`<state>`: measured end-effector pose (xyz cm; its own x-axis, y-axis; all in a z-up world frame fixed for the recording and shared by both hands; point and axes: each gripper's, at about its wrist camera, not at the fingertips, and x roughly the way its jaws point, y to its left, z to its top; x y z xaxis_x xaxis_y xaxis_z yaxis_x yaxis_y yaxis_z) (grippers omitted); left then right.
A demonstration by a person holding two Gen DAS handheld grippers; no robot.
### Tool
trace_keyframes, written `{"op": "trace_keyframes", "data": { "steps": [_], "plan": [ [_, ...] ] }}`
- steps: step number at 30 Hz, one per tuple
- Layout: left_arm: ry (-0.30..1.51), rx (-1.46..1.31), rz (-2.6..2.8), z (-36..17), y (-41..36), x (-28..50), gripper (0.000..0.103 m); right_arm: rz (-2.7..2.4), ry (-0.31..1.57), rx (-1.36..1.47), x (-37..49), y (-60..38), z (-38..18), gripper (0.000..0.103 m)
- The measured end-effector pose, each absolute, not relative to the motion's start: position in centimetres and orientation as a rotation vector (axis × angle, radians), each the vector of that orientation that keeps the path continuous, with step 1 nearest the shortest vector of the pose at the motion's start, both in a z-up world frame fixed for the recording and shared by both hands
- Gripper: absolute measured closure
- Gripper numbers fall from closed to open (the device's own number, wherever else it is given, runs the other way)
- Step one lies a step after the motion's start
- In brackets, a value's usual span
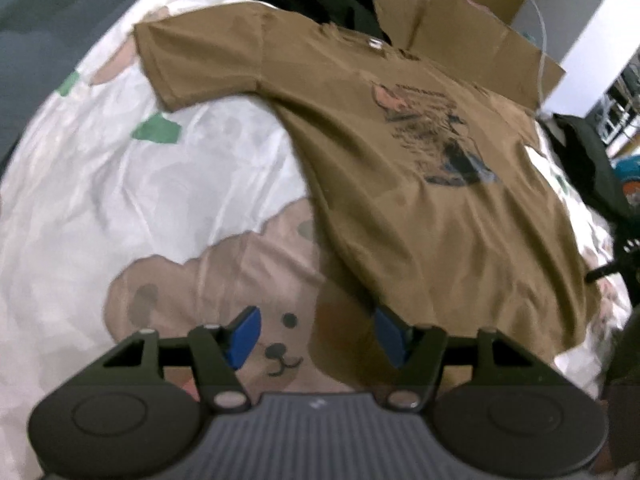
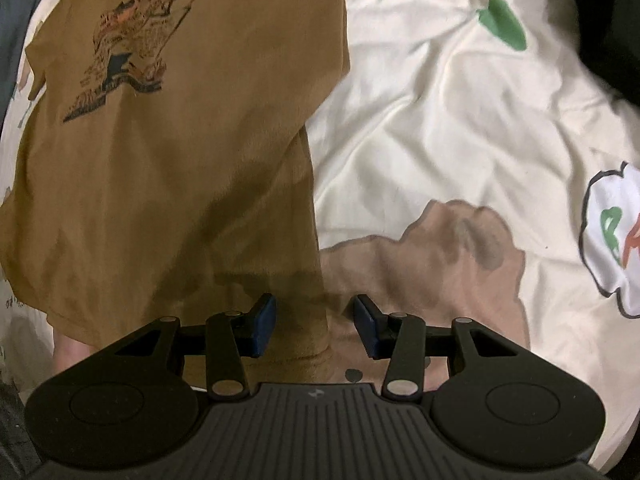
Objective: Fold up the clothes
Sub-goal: 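Lower both open grippers toward the hem of the T-shirt, then pinch the T-shirt hem with the right gripper while the left gripper pinches it too, pulling straight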
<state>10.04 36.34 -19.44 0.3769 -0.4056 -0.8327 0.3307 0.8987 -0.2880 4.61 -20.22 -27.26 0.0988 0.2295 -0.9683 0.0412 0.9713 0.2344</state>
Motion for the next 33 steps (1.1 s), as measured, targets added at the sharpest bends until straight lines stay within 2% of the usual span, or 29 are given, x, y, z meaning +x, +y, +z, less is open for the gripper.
{"op": "trace_keyframes", "data": {
  "steps": [6, 8, 10, 11, 12, 13, 15, 16, 21, 29, 33],
  "plan": [
    [1.088, -0.058, -0.561, -20.8, 34.6, 9.7, 0.040, 0.155, 1.488, 0.218, 4.5, -19.9, -27.7, 0.055],
    [1.087, -0.055, -0.556, -21.4, 34.2, 9.9, 0.045, 0.158, 1.496, 0.213, 4.5, -19.8, -28.0, 0.055],
    [1.093, -0.071, -0.542, -22.0, 34.0, 10.2, 0.056, 0.162, 1.502, 0.215, 4.4, -19.8, -28.4, 0.061],
    [1.103, -0.100, -0.539, -22.4, 34.1, 10.5, 0.061, 0.164, 1.503, 0.216, 4.5, -19.8, -28.4, 0.069],
    [1.118, -0.124, -0.544, -22.6, 34.1, 10.5, 0.074, 0.170, 1.506, 0.220, 4.5, -19.8, -28.5, 0.079],
    [1.133, -0.146, -0.550, -22.7, 34.1, 10.6, 0.087, 0.181, 1.509, 0.222, 4.5, -19.8, -28.5, 0.083],
    [1.155, -0.175, -0.562, -22.9, 34.2, 10.6, 0.092, 0.206, 1.510, 0.204, 4.4, -19.8, -28.1, 0.095],
    [1.160, -0.174, -0.571, -22.7, 34.1, 10.3, 0.097, 0.220, 1.510, 0.192, 4.4, -19.7, -27.8, 0.097],
    [1.199, -0.202, -0.563, -21.6, 35.3, 9.1, 0.100, 0.276, 1.508, 0.150, 3.8, -19.7, -25.9, 0.100],
    [1.153, -0.247, -0.514, -18.5, 38.5, 8.0, 0.101, 0.310, 1.522, 0.140, 2.5, -20.4, -24.1, 0.100],
    [1.163, -0.251, -0.498, -18.6, 38.9, 8.3, 0.101, 0.316, 1.533, 0.133, 2.0, -20.6, -23.4, 0.100]
  ]
}}
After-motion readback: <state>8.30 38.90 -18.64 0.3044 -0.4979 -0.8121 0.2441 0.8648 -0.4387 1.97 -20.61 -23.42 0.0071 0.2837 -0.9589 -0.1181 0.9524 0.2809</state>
